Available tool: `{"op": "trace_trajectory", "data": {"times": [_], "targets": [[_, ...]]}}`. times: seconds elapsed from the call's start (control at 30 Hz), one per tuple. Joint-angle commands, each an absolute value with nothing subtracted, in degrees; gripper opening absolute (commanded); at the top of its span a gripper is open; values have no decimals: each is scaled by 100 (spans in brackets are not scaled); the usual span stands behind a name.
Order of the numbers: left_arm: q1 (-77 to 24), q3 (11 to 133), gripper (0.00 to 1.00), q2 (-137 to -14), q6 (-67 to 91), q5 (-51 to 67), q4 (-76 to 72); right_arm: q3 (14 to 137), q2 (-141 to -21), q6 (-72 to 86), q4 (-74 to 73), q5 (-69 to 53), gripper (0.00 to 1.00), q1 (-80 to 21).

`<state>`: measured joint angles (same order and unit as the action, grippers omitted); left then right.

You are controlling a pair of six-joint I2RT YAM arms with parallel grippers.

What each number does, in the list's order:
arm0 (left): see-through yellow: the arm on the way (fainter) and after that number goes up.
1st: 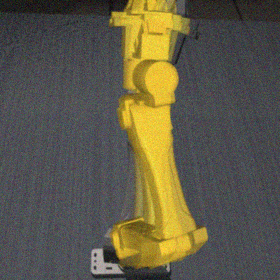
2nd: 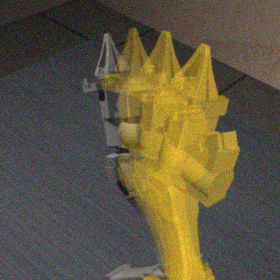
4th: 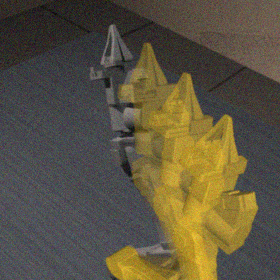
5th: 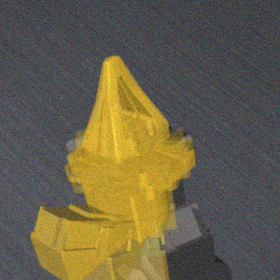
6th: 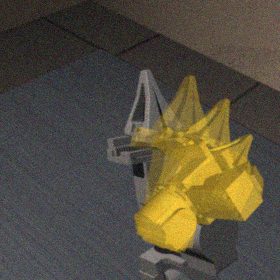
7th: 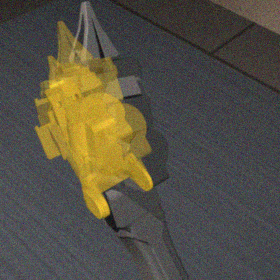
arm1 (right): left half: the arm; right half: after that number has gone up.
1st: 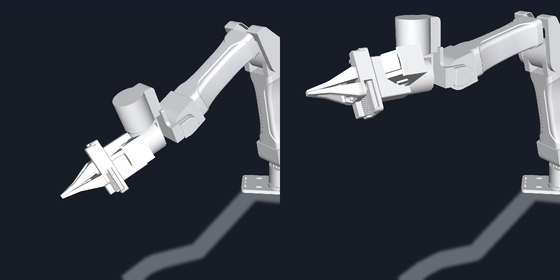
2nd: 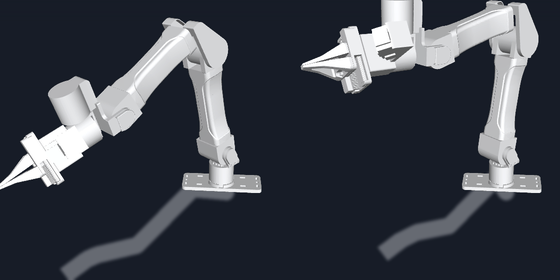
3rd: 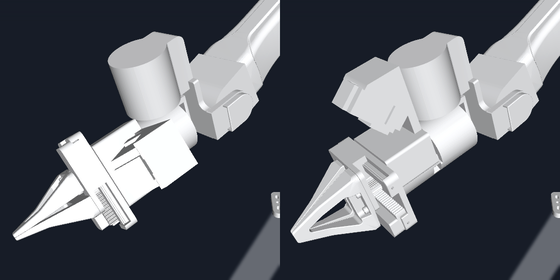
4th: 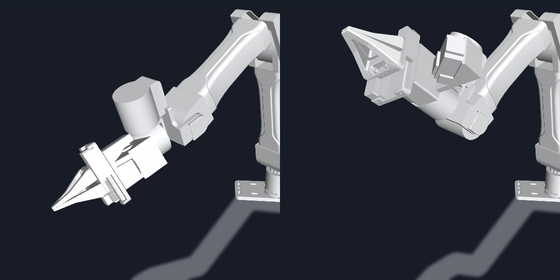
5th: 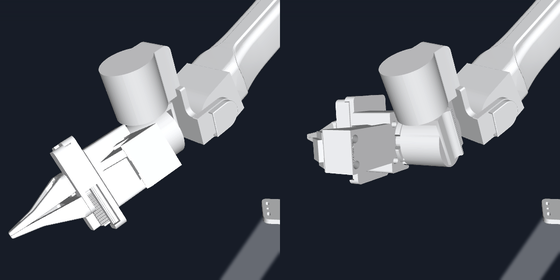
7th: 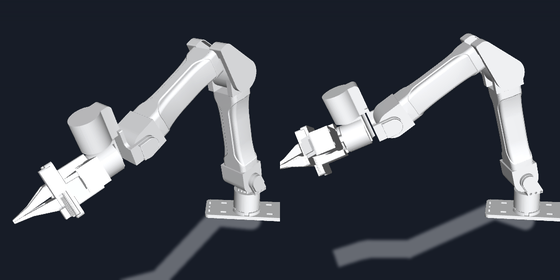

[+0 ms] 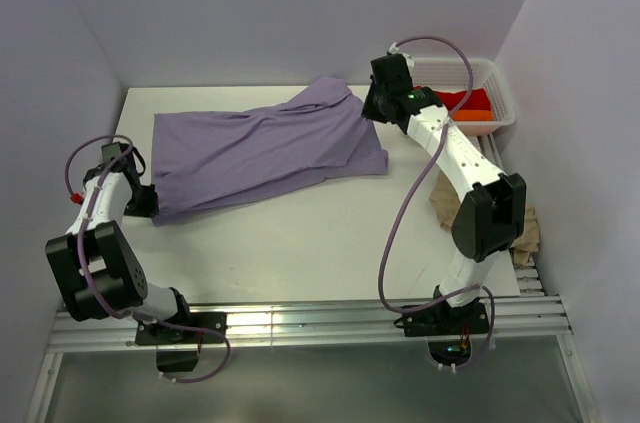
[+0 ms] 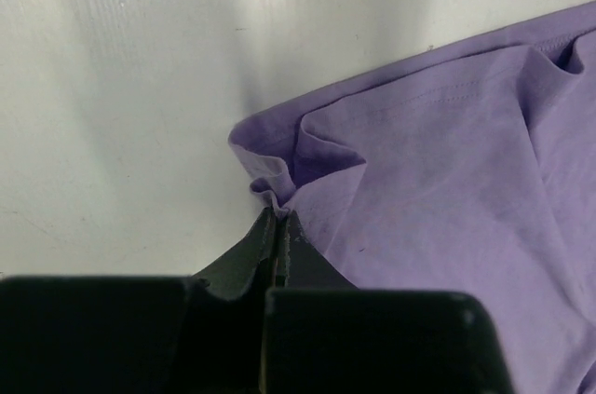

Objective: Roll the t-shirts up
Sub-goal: Fold the tshirt

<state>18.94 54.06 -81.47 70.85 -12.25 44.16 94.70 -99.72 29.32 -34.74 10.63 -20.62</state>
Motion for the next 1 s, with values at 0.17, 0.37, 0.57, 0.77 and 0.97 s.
{"op": "trace_trajectory", "data": {"times": [0.17, 0.37, 0.57, 0.77, 0.97], "targets": [[1907, 6117, 0, -8718, 7207, -1380, 4895, 9949, -10274, 2742, -3428, 1028, 0, -1960], [1881, 6503, 0, -8938, 7225, -1468, 5124, 10195, -10467, 2716, -3445, 932, 0, -1872], [1872, 6741, 1, -9035, 7146, -1547, 5195, 10309, -10591, 2742, -3419, 844, 0, -1828], [1819, 6899, 3, -9132, 7058, -1573, 5194, 10388, -10722, 2760, -3375, 791, 0, -1784], [1758, 7075, 4, -9334, 7075, -1538, 5265, 10520, -10846, 2751, -3410, 773, 0, -1749]]}}
